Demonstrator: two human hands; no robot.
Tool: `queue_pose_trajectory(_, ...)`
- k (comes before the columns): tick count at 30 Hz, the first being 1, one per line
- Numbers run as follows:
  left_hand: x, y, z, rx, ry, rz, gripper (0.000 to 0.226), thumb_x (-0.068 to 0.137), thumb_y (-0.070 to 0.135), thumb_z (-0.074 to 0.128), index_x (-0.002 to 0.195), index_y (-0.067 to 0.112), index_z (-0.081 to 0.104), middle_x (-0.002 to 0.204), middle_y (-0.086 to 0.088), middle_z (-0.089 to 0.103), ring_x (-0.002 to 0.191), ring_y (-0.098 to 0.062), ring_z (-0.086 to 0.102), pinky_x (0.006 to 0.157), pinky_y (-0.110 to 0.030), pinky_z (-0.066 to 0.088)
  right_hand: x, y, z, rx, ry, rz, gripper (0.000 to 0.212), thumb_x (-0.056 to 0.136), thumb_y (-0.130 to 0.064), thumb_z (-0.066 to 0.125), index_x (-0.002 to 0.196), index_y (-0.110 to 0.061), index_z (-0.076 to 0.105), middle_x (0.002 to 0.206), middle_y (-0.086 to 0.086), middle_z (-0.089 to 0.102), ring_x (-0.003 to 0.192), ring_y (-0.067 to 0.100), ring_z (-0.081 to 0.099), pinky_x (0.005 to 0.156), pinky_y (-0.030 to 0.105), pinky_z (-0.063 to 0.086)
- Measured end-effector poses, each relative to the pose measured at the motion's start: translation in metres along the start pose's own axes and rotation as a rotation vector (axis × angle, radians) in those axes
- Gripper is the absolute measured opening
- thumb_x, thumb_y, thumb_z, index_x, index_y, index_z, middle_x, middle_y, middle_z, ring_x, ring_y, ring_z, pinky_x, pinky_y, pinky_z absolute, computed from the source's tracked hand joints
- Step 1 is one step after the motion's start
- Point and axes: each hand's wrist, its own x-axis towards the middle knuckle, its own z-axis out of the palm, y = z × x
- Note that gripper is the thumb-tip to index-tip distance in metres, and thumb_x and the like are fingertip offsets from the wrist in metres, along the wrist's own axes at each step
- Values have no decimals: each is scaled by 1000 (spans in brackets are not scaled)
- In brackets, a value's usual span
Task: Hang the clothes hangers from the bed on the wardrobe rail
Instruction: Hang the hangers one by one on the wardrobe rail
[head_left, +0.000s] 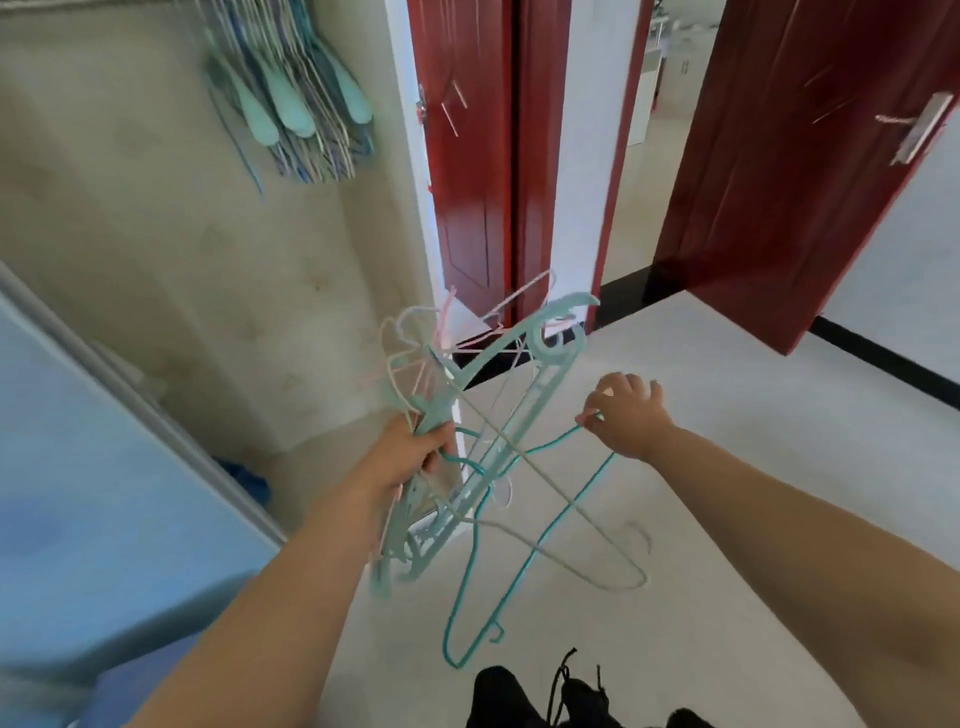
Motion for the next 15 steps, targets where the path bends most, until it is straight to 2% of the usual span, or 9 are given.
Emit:
queue_pose_trajectory(2, 1, -17, -16, -82, 94, -32, 32, 94, 22, 60, 64, 10, 57, 44, -1, 50, 39, -9, 43, 49, -22, 38, 6, -26, 29, 208, 31, 78, 60, 89, -58, 49, 141, -31, 36, 148, 3, 28, 135, 29, 30, 109, 49, 29)
queue_pose_trajectory(3, 1, -25, -21, -124, 127, -53, 33, 94, 24, 61, 63, 11, 57, 43, -1, 49, 39, -11, 42, 49, -23, 37, 4, -40, 45, 359, -7, 149, 73, 86, -59, 55, 146, -29, 26, 150, 6, 26, 134, 31, 33, 108, 48, 33)
queue_pose_trajectory(6, -3, -41, -32, -222, 148, -117, 33, 93, 25, 61, 63, 11, 57, 42, -4, 47, 37, -14, 39, 48, -25, 35, -7, -76, 98, 702, -249, 259, 99, 79, -56, 66, 152, -19, 10, 151, 15, 23, 133, 35, 38, 110, 45, 33)
queue_pose_trajectory(9, -8, -48, -34, -232, 122, -149, 32, 92, 25, 63, 65, 8, 59, 46, -8, 48, 38, -16, 39, 49, -25, 36, -15, -100, 139, 803, -544, 260, 111, 76, -57, 69, 152, -12, 2, 153, 17, 24, 138, 30, 33, 111, 37, 28)
queue_pose_trajectory(13, -17, -58, -30, -254, 135, -176, 29, 90, 25, 64, 65, 11, 63, 66, -19, 54, 45, -18, 42, 51, -25, 38, -9, -112, 159, 793, -962, 95, 130, 56, -88, 57, 151, -25, -5, 157, 3, 25, 135, 27, 39, 103, 43, 40)
queue_pose_trajectory(15, -18, -56, -24, -262, 157, -179, 28, 90, 24, 65, 65, 11, 62, 66, -19, 54, 46, -18, 43, 50, -24, 39, -8, -119, 146, 875, -1050, 70, 116, 66, -87, 49, 151, -29, -6, 157, 0, 24, 131, 27, 44, 98, 42, 40)
